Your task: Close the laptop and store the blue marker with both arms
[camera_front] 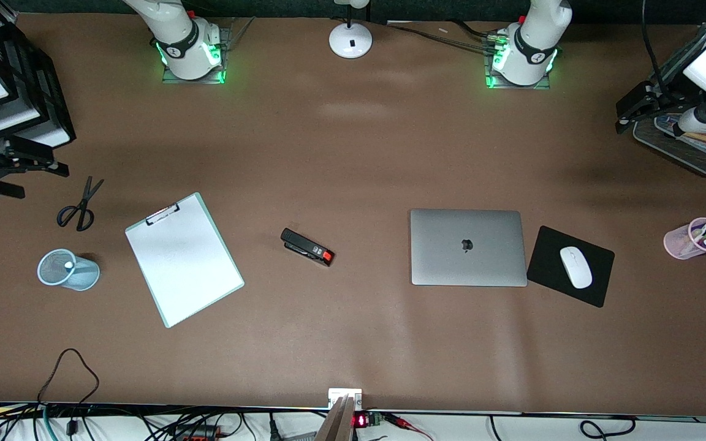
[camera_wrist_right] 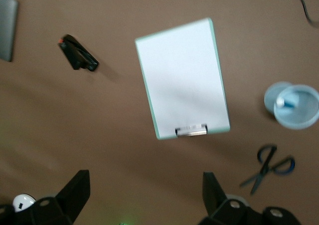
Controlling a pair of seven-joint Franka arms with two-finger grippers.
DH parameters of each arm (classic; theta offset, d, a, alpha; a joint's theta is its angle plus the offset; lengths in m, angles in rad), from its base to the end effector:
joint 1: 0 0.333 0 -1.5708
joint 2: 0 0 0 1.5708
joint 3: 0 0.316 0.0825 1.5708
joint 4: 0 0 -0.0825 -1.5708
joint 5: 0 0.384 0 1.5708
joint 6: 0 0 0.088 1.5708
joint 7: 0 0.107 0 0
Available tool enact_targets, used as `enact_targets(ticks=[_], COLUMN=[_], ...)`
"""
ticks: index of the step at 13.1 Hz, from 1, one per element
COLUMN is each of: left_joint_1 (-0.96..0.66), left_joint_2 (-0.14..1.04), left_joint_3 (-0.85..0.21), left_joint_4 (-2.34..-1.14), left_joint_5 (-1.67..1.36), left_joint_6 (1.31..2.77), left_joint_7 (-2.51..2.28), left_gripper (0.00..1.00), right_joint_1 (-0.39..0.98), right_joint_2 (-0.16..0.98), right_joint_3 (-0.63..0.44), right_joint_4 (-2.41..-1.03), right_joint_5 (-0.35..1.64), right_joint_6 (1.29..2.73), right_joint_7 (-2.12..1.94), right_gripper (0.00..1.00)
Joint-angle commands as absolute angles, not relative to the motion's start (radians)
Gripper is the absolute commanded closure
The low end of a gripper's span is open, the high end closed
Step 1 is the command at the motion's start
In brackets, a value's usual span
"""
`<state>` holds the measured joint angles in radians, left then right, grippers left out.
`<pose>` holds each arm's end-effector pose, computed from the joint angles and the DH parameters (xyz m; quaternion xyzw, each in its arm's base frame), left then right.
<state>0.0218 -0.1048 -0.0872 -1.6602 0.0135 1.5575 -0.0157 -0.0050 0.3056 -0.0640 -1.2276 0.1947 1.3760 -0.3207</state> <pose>0.5188 -0.0350 0.6373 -0.9996 0.0245 -0.0013 0.0113 0.6248 -0.0127 0.5891 -0.9837 -0.1366 0.0598 0.1004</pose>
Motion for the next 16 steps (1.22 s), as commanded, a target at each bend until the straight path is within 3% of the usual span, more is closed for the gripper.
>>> enact_targets(ticks=[1, 3, 6, 10, 16], left_joint_1=[0.026, 0.026, 0.025, 0.025, 0.023], left_joint_2=[-0.126, -0.127, -0.143, -0.146, -0.141], left_joint_3=[-0.087, -0.089, -0.091, -0.092, -0.091], left_joint_4=[-1.681, -1.683, -1.695, -1.703, -1.701], left_joint_5=[-0.011, -0.011, -0.011, -0.011, -0.011], left_joint_6=[1.557, 1.559, 1.565, 1.566, 1.568], left_joint_7=[0.005, 0.005, 0.005, 0.005, 0.005], left_gripper=[0.00, 0.00, 0.00, 0.00, 0.00], right_joint_1=[0.055, 0.080, 0.017, 0.012, 0.011], right_joint_2=[0.224, 0.203, 0.123, 0.118, -0.027], right_joint_3=[-0.067, -0.066, -0.072, -0.075, -0.081], right_joint_4=[-1.356, -1.406, -1.546, -1.565, -1.709], right_joint_5=[0.097, -0.009, -0.012, -0.020, -0.023], right_joint_6=[1.396, 1.420, 1.532, 1.528, 1.560], right_joint_7=[-0.145, -0.101, -0.142, -0.138, -0.037], right_gripper=[0.00, 0.00, 0.00, 0.00, 0.00])
